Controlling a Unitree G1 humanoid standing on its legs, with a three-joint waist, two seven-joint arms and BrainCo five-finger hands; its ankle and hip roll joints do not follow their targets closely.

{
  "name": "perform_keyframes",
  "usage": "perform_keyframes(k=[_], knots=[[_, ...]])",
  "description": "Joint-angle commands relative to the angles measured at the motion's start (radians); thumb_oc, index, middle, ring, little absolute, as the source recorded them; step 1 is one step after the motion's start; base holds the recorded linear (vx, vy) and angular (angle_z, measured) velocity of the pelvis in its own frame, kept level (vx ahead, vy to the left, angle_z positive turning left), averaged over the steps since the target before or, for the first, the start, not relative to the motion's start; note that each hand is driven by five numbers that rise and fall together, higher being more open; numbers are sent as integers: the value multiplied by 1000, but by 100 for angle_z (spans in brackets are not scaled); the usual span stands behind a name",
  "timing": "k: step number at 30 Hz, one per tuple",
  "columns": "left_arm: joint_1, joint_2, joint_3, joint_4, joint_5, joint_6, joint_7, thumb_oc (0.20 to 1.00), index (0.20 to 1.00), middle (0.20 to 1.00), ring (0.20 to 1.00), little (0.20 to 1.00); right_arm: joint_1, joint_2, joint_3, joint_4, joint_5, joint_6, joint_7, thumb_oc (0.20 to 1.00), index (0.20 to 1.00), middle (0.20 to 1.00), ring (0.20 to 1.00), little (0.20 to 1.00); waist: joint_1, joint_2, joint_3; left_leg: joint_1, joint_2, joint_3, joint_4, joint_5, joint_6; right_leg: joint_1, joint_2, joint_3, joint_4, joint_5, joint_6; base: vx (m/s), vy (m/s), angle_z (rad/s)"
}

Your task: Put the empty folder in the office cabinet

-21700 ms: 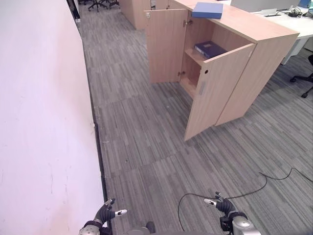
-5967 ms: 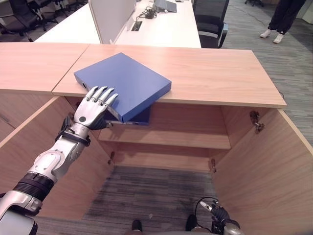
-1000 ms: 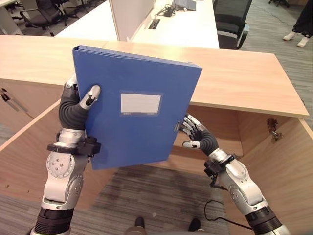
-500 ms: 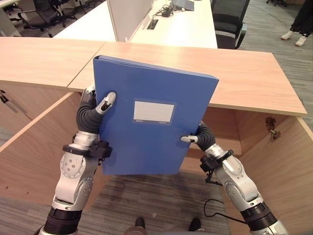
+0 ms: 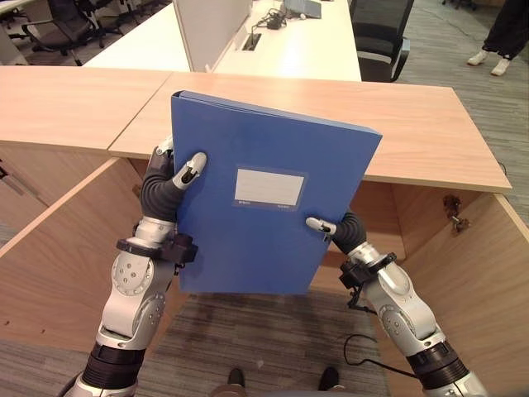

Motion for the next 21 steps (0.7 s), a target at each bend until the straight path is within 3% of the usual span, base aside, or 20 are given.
perform_keyframes(k=[1, 16, 17, 18, 21], knots=[[-180, 4, -80, -3, -2, -44, 8, 200, 200, 200, 200, 200, -101, 69, 119, -23, 4, -18, 53, 200, 200, 200, 200, 200, 4, -26, -20, 9, 4, -21, 2, -71, 0, 74, -63, 32, 52, -133, 87, 0, 0, 0], [-225, -15, -84, 5, -4, -60, 51, 200, 200, 200, 200, 200, -86, 69, 132, 22, -7, -8, 50, 200, 200, 200, 200, 200, 3, -34, -26, 9, 8, -27, 2, -73, -3, 73, -54, 30, 60, -142, 87, 0, 0, 0], [-224, -14, -82, 9, 2, -60, 57, 630, 630, 630, 630, 630, -85, 69, 131, 25, -7, -8, 50, 200, 200, 200, 200, 200, 3, -35, -26, 9, 8, -28, 2, -73, -3, 73, -54, 29, 60, -143, 86, 0, 0, 0], [-216, -12, -71, 13, 16, -62, 65, 1000, 1000, 1000, 1000, 1000, -81, 63, 132, 33, -12, -5, 54, 200, 200, 200, 200, 200, 5, -37, -26, 10, 9, -29, 2, -73, -2, 73, -53, 30, 61, -144, 86, 0, 0, 0], [-180, 22, -26, 26, 76, -58, 72, 1000, 1000, 1000, 1000, 1000, -64, 25, 122, 60, -65, 8, 74, 200, 200, 200, 200, 200, 13, -40, -25, 7, 9, -32, 2, -73, -4, 73, -51, 25, 63, -147, 85, 4, -3, 1]])
